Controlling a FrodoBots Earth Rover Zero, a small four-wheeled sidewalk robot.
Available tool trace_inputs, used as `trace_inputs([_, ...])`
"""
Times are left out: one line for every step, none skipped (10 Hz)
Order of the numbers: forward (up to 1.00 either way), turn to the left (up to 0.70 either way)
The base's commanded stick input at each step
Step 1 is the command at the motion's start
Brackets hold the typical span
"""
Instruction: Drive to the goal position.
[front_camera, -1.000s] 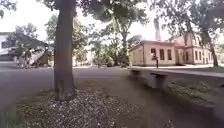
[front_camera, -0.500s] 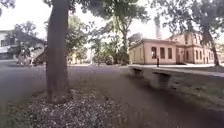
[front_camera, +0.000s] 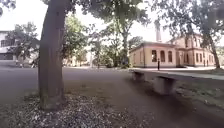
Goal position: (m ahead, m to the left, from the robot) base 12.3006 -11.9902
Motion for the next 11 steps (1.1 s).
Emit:
trace_inputs([0.44, 0.02])
trace_inputs([0.44, 0.02])
trace_inputs([0.44, 0.02])
trace_inputs([0.44, 0.02])
trace_inputs([0.44, 0.02])
trace_inputs([0.44, 0.02])
trace_inputs([0.44, 0.02])
trace_inputs([0.44, 0.02])
trace_inputs([0.44, 0.02])
trace_inputs([0.44, 0.02])
trace_inputs([0.44, 0.02])
